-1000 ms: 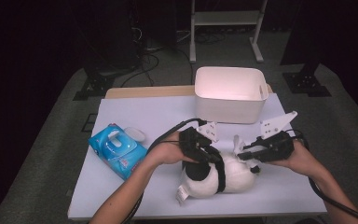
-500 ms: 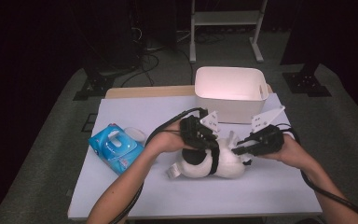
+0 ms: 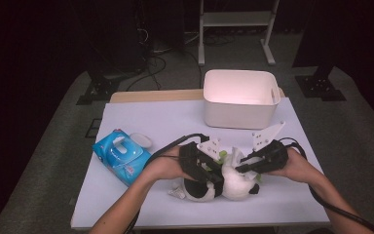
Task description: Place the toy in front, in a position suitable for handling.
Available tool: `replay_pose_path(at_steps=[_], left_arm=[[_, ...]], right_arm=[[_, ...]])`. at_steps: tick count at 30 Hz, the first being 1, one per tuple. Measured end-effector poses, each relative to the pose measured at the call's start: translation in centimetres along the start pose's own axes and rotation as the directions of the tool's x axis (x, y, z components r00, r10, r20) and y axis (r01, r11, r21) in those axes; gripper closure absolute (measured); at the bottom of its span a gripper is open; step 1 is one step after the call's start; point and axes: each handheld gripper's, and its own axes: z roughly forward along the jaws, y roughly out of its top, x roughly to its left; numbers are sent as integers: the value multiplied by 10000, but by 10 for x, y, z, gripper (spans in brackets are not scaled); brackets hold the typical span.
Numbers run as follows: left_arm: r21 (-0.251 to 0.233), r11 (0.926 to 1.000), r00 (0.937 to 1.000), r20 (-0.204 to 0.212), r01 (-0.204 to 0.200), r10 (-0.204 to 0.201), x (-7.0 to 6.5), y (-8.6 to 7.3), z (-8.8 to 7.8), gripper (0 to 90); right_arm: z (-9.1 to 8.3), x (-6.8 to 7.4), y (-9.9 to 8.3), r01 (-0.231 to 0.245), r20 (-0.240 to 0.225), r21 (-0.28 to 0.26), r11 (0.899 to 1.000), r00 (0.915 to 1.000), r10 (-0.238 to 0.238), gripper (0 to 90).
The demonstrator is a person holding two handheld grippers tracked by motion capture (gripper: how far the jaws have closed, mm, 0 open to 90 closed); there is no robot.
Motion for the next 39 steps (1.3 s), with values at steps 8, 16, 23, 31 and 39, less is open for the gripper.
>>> replay_pose_path(at_steps=[8,16,23,31,39], left_arm=[[454,9978,9926,-1139,480,-426,14,3,12,529],[873,9947,9903,-1326,538,-419,18,4,41,510],[469,9985,9961,-850,267,-227,10,3,37,588],[465,9989,9974,-720,113,-79,4,4,36,562],[414,9991,9971,-755,91,-60,0,3,35,547]], right_arm=[[-4,20,-11,206,-326,-156,9997,9992,-211,775],[-14,19,-32,-247,153,-191,9995,9996,250,774],[-27,14,-66,-1074,1076,-69,9942,9884,1075,771],[-42,8,-127,-2545,2102,39,9671,9457,2480,725],[-60,13,-145,-2966,2288,-438,9540,9266,2986,587]])
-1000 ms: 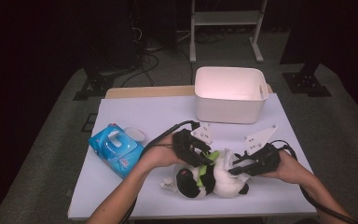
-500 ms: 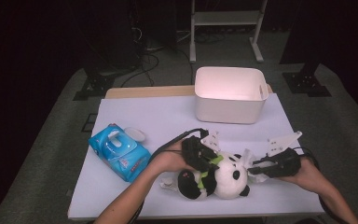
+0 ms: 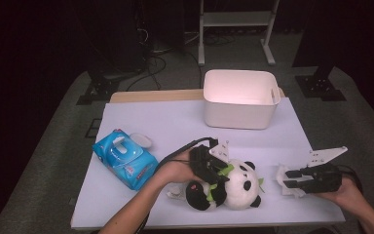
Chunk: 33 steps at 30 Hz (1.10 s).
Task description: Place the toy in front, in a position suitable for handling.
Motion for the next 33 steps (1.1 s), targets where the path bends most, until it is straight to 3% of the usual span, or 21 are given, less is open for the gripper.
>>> replay_pose_path(at_steps=[6,13,25,33], left_arm=[[-84,9999,10000,1,85,-85,0,-1,-2,535],[-261,9994,9997,-67,218,-220,1,-3,-7,520],[-672,9967,9986,-222,459,-475,8,-11,-22,469],[-1019,9906,9942,-486,908,-962,13,-25,-37,425]], right_arm=[[-4,0,0,-7,84,41,10000,10000,7,553],[-2,1,11,217,20,-13,9998,9998,-217,536],[5,-3,49,750,-223,-22,9972,9969,-751,461],[13,-12,75,934,-603,-181,9955,9937,-943,407]])
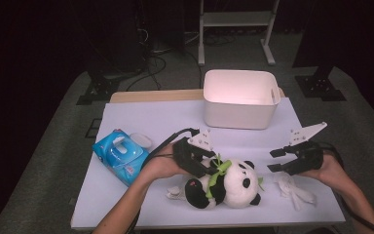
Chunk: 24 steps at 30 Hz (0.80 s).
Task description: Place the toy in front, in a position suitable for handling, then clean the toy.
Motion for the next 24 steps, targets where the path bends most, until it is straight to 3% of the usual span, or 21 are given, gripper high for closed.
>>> replay_pose_path(at_steps=[9,12,24], left_arm=[[22,9987,9960,-733,509,-506,3,-22,-20,342],[-68,9981,9952,-765,612,-615,3,-27,-23,318],[-346,9891,9772,-1531,1433,-1469,-1,-60,-44,232]], right_arm=[[7,-13,27,283,-144,122,9995,9995,-282,375],[7,-14,33,363,-121,111,9993,9993,-362,374],[15,-27,65,962,-112,419,9945,9953,-958,354]])
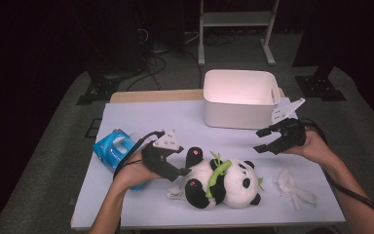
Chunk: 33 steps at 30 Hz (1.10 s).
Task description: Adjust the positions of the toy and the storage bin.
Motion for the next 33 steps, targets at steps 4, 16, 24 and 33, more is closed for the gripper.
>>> replay_pose_path(at_steps=[4,16,24,33], left_arm=[[252,9997,9999,-109,38,-36,-1,-6,-2,210],[-27,9996,9984,-493,286,-287,1,-13,-14,186],[-129,9990,9977,-533,418,-424,1,-19,-21,179],[-286,9990,9978,-555,351,-367,1,-19,-25,169]], right_arm=[[5,-5,13,196,-21,69,9998,9998,-195,343],[8,-21,57,849,-60,338,9958,9964,-847,345],[9,-39,76,1113,4,640,9917,9938,-1115,350],[11,-48,89,1350,77,978,9860,9906,-1364,368]])
